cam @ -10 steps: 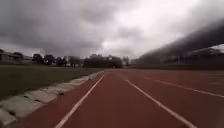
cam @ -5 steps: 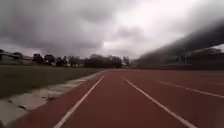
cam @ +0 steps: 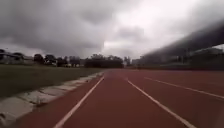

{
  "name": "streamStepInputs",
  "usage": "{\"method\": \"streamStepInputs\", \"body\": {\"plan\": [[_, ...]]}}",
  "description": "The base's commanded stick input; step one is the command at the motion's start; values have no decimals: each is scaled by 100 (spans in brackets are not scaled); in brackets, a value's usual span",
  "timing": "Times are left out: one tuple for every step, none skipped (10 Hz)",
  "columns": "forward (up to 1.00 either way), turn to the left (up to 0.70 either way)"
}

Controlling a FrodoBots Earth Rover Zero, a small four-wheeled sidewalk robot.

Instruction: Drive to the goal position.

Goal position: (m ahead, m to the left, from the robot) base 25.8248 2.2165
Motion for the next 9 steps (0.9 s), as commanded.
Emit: {"method": "streamStepInputs", "body": {"plan": [[70, 0], [70, 0], [70, 0], [70, 0], [70, 0], [70, 0], [70, 0], [70, 0], [70, 0]]}}
